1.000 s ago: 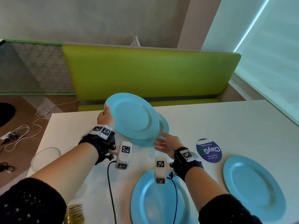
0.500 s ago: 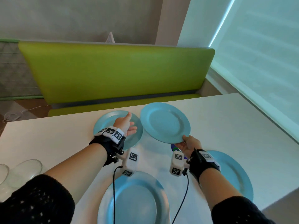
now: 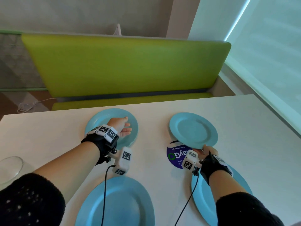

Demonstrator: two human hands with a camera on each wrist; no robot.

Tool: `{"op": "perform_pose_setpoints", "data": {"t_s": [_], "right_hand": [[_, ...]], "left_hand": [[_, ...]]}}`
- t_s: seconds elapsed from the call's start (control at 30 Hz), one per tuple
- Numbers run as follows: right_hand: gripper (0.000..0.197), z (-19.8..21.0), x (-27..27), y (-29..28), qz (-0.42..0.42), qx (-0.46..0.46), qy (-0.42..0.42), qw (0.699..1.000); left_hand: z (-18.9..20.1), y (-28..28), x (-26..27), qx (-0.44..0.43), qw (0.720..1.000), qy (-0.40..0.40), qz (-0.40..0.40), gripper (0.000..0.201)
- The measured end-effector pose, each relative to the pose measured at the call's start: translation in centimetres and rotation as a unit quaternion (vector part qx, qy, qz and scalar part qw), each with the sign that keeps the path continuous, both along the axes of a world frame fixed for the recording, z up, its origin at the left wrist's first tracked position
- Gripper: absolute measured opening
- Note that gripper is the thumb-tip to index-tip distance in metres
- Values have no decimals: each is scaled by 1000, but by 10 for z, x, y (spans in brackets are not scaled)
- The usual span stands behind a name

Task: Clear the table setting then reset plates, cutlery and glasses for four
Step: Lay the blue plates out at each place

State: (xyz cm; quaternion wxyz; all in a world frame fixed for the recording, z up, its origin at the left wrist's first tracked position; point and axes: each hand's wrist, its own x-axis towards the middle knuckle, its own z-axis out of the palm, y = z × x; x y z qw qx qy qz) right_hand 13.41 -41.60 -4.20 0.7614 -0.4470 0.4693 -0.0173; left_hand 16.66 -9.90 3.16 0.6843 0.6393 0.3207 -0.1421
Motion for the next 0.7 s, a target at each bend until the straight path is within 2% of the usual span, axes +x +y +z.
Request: {"op": "perform_pose_setpoints", "data": {"t_s": [0.03, 0.07, 0.1, 0.17, 0.27, 0.7], "right_hand": [[36, 0, 3, -1, -21, -6, 8, 1000], [36, 2, 3, 2, -27, 35, 9, 999], [38, 5, 4, 4, -8, 42, 5, 999], [40, 10, 6, 7, 27, -19, 13, 999], [42, 6, 12, 9, 61, -39, 19, 997], [43, 14, 20, 20, 95, -35, 15, 995]], "left_hand": [[0, -1, 0, 0, 1000, 0, 1, 34], [1, -1, 0, -1, 1000, 0, 3, 33], [0, -2, 0, -1, 1000, 0, 4, 33], [1, -3, 0, -2, 1000, 0, 7, 34], [0, -4, -1, -2, 1000, 0, 10, 34], [-4, 4, -13, -7, 999, 4, 42, 35]]}}
